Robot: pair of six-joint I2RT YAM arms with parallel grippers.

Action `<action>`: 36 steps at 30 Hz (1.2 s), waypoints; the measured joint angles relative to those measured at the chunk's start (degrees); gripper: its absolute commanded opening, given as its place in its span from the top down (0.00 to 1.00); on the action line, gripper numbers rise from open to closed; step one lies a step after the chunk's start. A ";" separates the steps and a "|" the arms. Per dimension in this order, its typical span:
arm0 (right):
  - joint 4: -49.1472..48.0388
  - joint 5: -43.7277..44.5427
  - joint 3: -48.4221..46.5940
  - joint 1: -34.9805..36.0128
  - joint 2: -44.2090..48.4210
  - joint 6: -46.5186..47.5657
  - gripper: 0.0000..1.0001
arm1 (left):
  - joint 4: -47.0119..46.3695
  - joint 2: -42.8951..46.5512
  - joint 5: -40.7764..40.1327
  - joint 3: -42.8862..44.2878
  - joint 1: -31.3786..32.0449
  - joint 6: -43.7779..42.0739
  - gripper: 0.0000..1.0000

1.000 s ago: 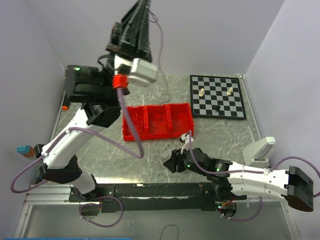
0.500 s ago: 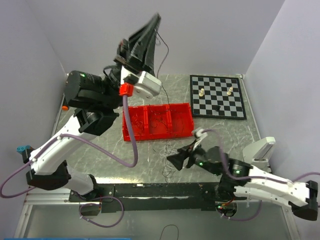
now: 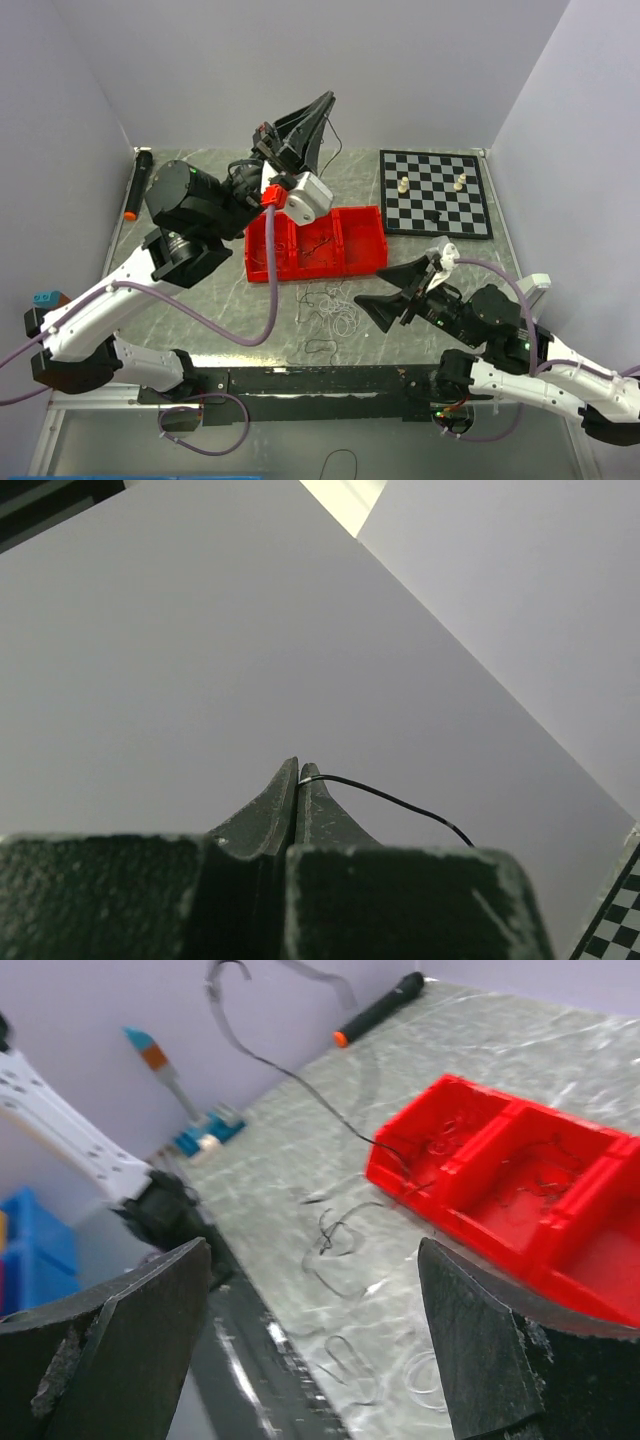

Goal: Untangle the cables

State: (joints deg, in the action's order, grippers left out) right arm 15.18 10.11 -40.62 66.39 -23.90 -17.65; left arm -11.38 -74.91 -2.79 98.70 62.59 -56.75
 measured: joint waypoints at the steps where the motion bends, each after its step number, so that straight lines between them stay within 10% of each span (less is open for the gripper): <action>1: 0.17 0.46 0.00 0.00 -0.28 1.09 0.09 | 0.46 0.24 0.15 0.00 0.02 0.26 0.99; 13: -5.66 -0.44 -4.15 -1.86 -14.10 10.12 0.10 | 6.16 3.28 3.21 0.00 0.26 2.03 0.99; 18: -7.63 -2.25 -4.15 -3.08 -16.44 10.05 0.38 | 6.75 3.65 3.58 -0.39 0.28 2.01 0.99; 24: -8.96 -1.88 -3.76 -3.82 -16.55 8.66 0.97 | 6.91 4.42 3.65 -1.25 0.57 1.75 0.99; 36: -9.33 1.25 13.88 -4.00 -13.94 -2.64 1.00 | 0.50 3.39 3.34 -0.66 1.38 -4.37 0.99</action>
State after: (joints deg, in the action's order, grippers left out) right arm 5.85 11.35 -26.74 62.39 -37.85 -20.29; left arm -10.87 -71.53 0.56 98.04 63.96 -61.12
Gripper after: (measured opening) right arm 0.010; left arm 0.022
